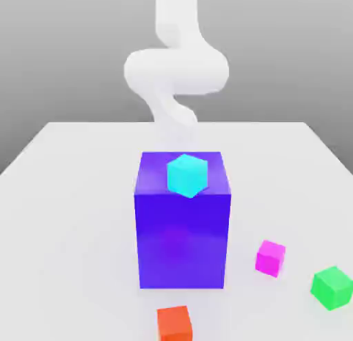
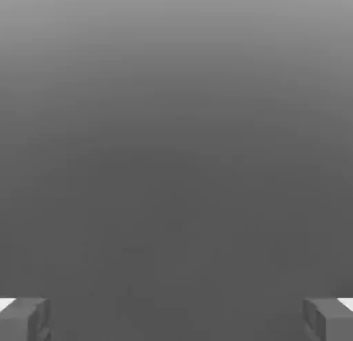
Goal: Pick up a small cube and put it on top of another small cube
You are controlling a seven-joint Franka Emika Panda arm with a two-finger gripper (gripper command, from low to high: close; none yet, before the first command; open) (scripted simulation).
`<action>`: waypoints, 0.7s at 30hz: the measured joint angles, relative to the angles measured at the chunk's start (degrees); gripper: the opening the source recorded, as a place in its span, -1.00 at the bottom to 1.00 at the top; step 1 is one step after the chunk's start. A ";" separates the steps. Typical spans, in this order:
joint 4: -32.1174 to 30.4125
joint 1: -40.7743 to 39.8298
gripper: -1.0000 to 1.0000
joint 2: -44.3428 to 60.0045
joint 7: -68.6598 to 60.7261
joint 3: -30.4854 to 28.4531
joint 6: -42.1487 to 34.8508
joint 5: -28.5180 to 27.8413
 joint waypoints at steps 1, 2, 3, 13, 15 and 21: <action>-1.37 1.35 0.00 2.32 -1.57 0.12 1.51 0.28; -2.71 2.64 0.00 4.60 -3.10 0.28 3.01 0.55; -4.01 3.91 0.00 6.85 -4.62 0.45 4.45 0.83; -16.46 14.63 0.00 27.84 -18.24 3.96 18.13 2.57; -18.94 16.28 0.00 31.99 -20.55 5.09 20.86 2.37; -25.24 20.75 0.00 44.51 -23.73 7.26 29.25 -2.32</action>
